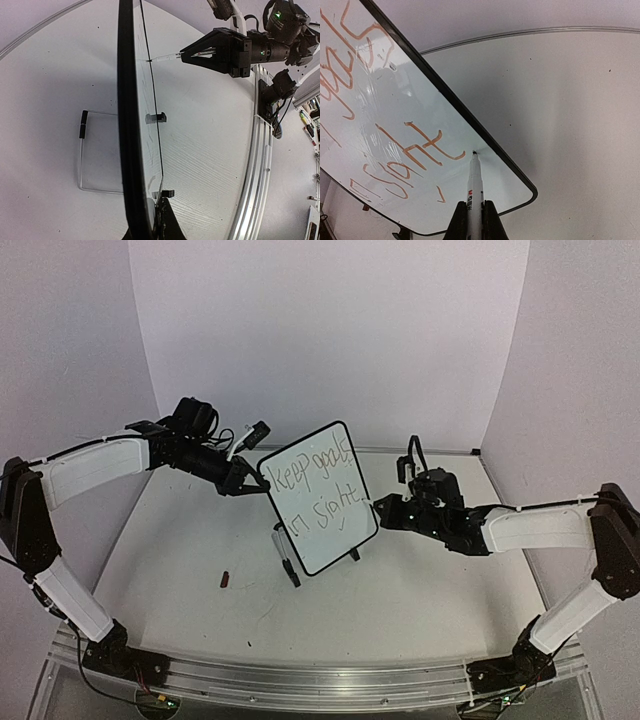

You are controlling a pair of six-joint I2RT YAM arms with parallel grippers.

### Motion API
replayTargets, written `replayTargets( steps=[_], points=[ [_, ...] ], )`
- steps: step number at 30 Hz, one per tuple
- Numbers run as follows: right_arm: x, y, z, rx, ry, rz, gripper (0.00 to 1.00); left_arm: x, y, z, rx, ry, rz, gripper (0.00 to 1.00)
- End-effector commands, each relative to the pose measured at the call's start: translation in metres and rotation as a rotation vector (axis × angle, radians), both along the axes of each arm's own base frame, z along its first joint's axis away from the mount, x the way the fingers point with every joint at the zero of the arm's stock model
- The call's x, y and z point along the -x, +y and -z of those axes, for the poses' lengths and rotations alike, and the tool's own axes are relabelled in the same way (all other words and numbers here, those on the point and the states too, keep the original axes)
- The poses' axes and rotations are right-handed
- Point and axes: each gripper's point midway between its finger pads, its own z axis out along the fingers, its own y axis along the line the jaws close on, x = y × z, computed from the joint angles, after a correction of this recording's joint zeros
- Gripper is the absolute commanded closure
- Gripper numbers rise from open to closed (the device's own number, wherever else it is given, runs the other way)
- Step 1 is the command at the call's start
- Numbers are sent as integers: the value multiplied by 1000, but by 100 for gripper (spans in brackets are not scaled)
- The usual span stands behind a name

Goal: Write a sentence on the whiteboard

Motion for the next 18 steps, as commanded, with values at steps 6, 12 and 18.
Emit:
replayTargets(
  steps=[6, 12, 18],
  points=[
    [-11, 4, -15, -17, -45, 13, 100, -3, 0, 5, -25, -31, 6, 100],
    [-5, -7, -28, -34, -68, 35, 100, -1, 1, 1, -21, -35, 8, 100],
    [1, -19, -40, -33, -90, 63, 100, 3, 3, -17, 23, -48, 7, 100]
  ],
)
